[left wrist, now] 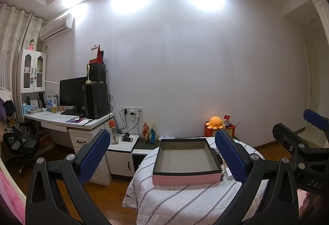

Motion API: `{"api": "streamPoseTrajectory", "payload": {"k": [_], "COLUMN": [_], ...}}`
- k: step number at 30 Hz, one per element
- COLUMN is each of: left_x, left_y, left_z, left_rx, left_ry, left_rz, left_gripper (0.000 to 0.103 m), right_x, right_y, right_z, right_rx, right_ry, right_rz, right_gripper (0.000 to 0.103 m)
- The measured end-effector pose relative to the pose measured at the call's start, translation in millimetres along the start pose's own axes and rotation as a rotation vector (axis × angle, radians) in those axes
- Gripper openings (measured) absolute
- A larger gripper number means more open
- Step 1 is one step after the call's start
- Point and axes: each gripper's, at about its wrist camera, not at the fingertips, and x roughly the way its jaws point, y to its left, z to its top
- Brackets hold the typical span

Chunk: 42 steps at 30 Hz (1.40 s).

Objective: Organize rigid objects
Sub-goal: 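Move the right tool toward the pile of items beside the tray box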

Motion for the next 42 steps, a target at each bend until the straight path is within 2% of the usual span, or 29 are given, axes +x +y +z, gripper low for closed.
{"api": "streamPoseTrajectory", "payload": {"k": [14,23,33,42], "left_x": [41,88,152,200], "left_y": [-12,-18,-21,-26], "left_z": [-2,-4,-15,-21], "left_rx": [0.006,0.008,0.026,0.038], "left_ry": [0.032,0.098,0.217,0.267], "left_rz": [-0.026,-0.028,-0.007,-0.007], "left_gripper": [0.103,0.103,0.103,0.103], "right_x": [34,80,144,192], "right_y": [-14,-29,-46,-59], "right_z": [-4,-10,-30,-40], "right_rx": [0.021,0.047,0.077,0.095], "right_ry": [0.032,0.102,0.228,0.266], "right_rz": [-0.018,-0.008,-0.005,-0.018], "right_gripper": [0.103,0.103,0.103,0.103]}}
